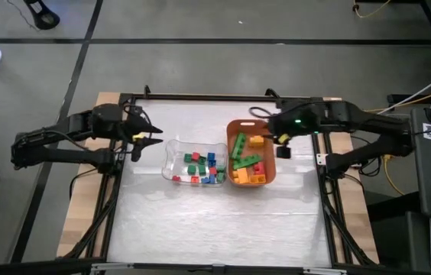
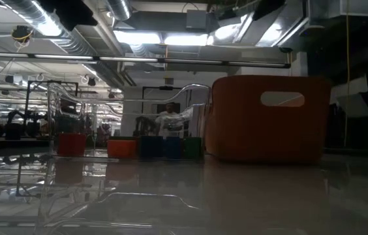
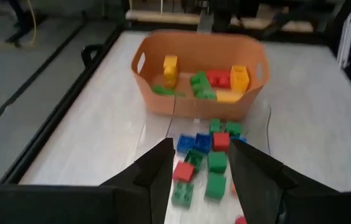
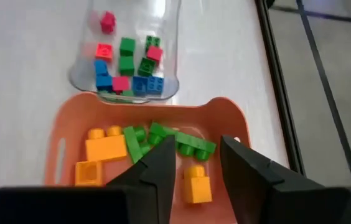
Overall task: Sort blocks by size
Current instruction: Return to Home Position
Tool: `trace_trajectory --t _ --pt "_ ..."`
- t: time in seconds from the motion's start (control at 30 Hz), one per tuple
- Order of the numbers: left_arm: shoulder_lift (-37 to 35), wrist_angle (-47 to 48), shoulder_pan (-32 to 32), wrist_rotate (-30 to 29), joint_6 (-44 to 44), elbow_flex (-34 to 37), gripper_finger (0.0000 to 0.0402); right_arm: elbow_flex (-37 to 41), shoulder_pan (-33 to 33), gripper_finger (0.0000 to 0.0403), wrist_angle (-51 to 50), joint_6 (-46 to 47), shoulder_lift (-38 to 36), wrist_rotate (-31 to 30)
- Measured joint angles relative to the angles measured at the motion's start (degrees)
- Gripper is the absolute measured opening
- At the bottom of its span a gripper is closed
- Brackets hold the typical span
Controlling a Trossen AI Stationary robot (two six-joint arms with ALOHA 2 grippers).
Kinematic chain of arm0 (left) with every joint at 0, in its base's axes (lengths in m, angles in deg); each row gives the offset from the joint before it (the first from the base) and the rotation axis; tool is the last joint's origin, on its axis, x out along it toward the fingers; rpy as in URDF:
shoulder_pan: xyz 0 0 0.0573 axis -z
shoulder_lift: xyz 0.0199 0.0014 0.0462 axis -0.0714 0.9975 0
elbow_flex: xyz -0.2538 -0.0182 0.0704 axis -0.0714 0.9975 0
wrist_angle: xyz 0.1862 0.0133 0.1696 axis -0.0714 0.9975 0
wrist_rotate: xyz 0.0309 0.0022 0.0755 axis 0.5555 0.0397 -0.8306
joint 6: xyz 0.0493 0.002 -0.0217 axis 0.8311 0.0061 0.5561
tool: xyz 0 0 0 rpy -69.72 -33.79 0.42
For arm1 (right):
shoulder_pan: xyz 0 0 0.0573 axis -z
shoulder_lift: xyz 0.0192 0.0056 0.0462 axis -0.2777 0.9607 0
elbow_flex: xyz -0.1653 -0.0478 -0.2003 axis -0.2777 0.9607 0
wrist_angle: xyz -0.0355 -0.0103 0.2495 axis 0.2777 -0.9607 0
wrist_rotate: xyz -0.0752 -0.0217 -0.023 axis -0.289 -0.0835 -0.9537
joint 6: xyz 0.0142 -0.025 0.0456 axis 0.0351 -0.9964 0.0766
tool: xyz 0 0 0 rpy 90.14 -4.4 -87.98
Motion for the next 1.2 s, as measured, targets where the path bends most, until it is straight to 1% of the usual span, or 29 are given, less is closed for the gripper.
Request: trace_trajectory --t 0.07,0.17,0.27,0.37,0.47,0.57,0.67,0.8,0.93,1.07,1.2 --pt "-1.56 -3.23 0.46 0.00 -0.58 2.23 0.0143 2.01 0.01 0.0124 0.90 0.05 -3.42 1.25" --pt "-5.67 -10.70 1.05 0.03 -1.76 9.28 0.0143 8.28 0.02 0.0124 6.61 0.43 -10.07 3.57" --pt "-10.32 -17.78 1.39 0.03 -3.16 16.84 0.0143 17.14 0.00 0.0124 13.73 3.84 -17.52 4.04" --pt "-15.36 -23.09 1.30 0.02 -5.19 22.73 0.0143 27.20 0.00 0.0124 21.93 8.42 -24.92 4.06" --pt "-20.64 -24.84 1.22 0.00 -6.64 26.48 0.0143 36.40 0.00 0.0124 28.94 13.47 -31.02 4.06" --pt "-26.22 -25.62 1.21 0.00 -7.61 29.05 0.0143 44.62 -0.02 0.0124 33.85 17.96 -37.23 4.27" --pt "-31.55 -25.24 1.21 0.00 -7.89 31.19 0.0143 50.92 -0.02 0.0124 38.62 20.33 -43.69 6.02" --pt "-37.39 -25.30 1.21 0.02 -8.11 34.27 0.0143 57.70 -0.04 0.0124 41.12 21.84 -51.96 6.54" --pt "-37.31 -25.39 1.21 0.03 -9.56 36.69 0.0143 62.92 -0.04 0.0124 43.95 21.84 -59.02 6.13" --pt "-37.57 -26.46 1.21 0.05 -11.80 40.75 0.0143 66.98 0.01 0.0124 43.99 21.81 -64.21 6.02" --pt "-37.58 -34.15 1.22 0.20 -13.68 46.62 0.0143 70.68 0.00 0.0124 44.02 20.93 -68.38 5.98"
